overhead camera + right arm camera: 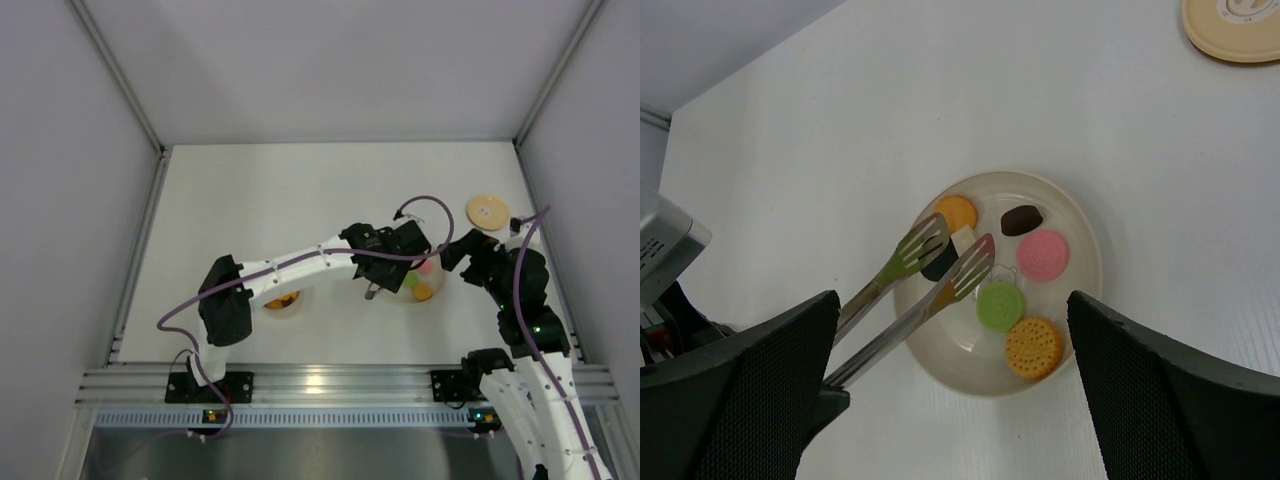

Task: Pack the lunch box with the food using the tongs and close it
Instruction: Pick up the fake food from the plate.

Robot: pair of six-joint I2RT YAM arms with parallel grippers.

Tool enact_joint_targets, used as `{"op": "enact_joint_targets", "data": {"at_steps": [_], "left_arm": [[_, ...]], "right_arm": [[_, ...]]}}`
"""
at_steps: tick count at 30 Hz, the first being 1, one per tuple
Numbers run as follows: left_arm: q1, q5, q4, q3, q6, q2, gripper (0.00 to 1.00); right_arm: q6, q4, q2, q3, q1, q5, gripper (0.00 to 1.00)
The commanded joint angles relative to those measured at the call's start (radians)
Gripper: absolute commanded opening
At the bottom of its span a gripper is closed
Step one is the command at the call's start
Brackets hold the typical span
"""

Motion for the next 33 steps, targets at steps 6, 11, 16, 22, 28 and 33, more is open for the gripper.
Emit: {"op": "enact_joint_targets", "data": {"at_steps": [6,11,16,22,28,33], "left_arm": [[0.023,-0.006,0.043,0.007,0.012,0.008,0.51],[0.029,0.011,0.051,0.007,0.016,0.023,0.51],[0.029,0.038,0.062,0.01,0.02,0.032,0.5],[0.029,0.049,0.063,0.011,0.024,0.031,0.49],[0.028,0.061,0.055,0.01,0.026,0.029,0.47],[0.025,0.07,0.051,0.004,0.027,0.028,0.46]], "right_arm": [[-0.017,-0.004,0.006,0.037,-0.013,0.005,0.95],[-0.017,-0.006,0.003,0.029,-0.013,0.006,0.95],[-0.018,-0.009,0.0,0.029,-0.013,0.008,0.95],[-0.017,-0.011,0.0,0.029,-0.013,0.009,0.95],[-0.012,-0.009,-0.002,0.028,-0.013,0.009,0.95],[-0.011,-0.009,-0.002,0.028,-0.013,0.008,0.95]]}}
